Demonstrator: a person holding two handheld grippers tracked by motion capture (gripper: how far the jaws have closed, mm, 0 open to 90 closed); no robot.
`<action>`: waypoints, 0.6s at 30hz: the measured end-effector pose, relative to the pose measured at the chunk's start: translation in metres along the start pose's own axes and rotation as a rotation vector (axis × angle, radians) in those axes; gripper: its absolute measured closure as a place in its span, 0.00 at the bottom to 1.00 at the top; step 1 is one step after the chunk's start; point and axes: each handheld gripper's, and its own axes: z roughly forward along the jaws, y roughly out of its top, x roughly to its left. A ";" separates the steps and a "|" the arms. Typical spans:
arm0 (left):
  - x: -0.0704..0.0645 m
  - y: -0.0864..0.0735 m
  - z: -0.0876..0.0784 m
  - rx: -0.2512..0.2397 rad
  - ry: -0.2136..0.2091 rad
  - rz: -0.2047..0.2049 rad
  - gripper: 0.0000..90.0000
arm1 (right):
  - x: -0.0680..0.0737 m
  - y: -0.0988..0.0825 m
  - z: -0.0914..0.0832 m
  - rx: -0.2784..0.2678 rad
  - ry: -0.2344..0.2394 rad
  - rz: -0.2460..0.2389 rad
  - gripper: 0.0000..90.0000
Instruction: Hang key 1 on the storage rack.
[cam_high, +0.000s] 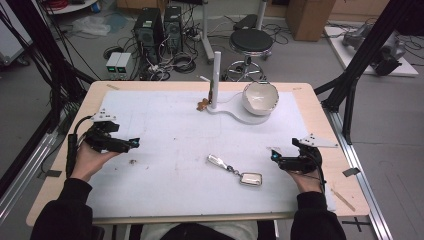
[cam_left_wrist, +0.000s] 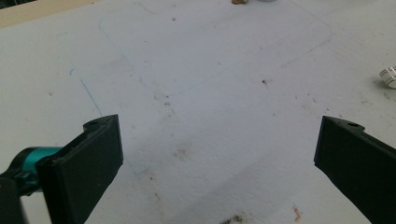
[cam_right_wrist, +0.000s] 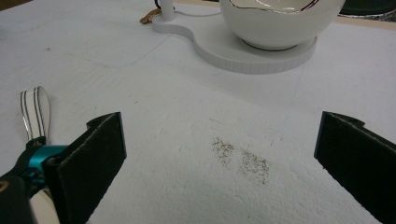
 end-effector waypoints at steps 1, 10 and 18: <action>-0.001 -0.002 -0.001 0.003 0.008 0.003 0.02 | 0.000 0.000 0.000 0.001 0.000 0.003 0.01; 0.004 -0.035 -0.008 0.033 0.046 -0.004 0.02 | -0.001 -0.001 0.001 0.006 -0.004 0.008 0.01; 0.007 -0.055 -0.016 0.017 0.050 -0.023 0.02 | -0.001 -0.001 0.001 0.006 -0.002 0.005 0.01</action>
